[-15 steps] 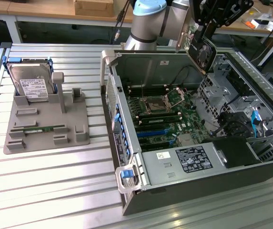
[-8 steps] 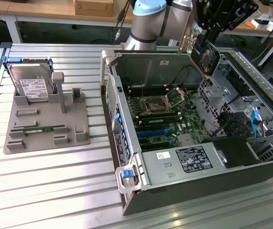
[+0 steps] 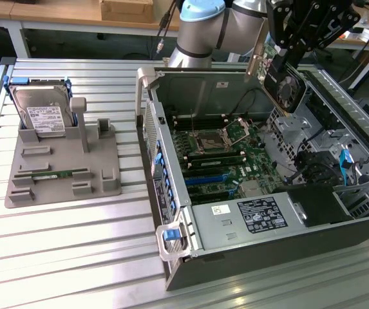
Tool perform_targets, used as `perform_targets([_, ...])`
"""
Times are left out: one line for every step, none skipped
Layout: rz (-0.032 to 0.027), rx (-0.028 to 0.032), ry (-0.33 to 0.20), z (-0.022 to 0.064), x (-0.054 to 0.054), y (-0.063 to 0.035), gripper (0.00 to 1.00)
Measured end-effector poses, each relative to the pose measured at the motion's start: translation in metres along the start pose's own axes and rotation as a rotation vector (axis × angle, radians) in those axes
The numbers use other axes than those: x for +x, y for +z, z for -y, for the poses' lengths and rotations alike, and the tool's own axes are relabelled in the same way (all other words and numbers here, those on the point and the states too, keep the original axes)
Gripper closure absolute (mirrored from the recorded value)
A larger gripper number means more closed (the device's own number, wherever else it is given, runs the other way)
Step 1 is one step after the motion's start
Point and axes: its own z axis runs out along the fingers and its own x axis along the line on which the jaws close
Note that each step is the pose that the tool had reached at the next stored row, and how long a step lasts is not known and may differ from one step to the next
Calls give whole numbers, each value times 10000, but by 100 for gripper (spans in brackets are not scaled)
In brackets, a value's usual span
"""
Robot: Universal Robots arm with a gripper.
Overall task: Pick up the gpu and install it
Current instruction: 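Pick up the gpu and move the gpu toward the slot, then insert the gpu into the slot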
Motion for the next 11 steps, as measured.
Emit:
perform_targets([0,0,2,5,0,0,73])
perform_targets([0,1,0,5,-1,0,73])
perform_targets([-1,2,0,5,-1,0,73])
perform_targets([0,1,0,5,-1,0,73])
perform_targets([0,1,0,5,0,0,73])
perform_targets([0,1,0,5,-1,0,73])
perform_targets([0,1,-1,5,-1,0,73])
perform_targets([-1,0,-20,5,0,0,73])
perform_targets([-6,-3,-161,5,0,0,73])
perform_targets([-13,-8,-372,5,-1,0,73])
perform_targets([-24,-17,-685,5,0,0,73])
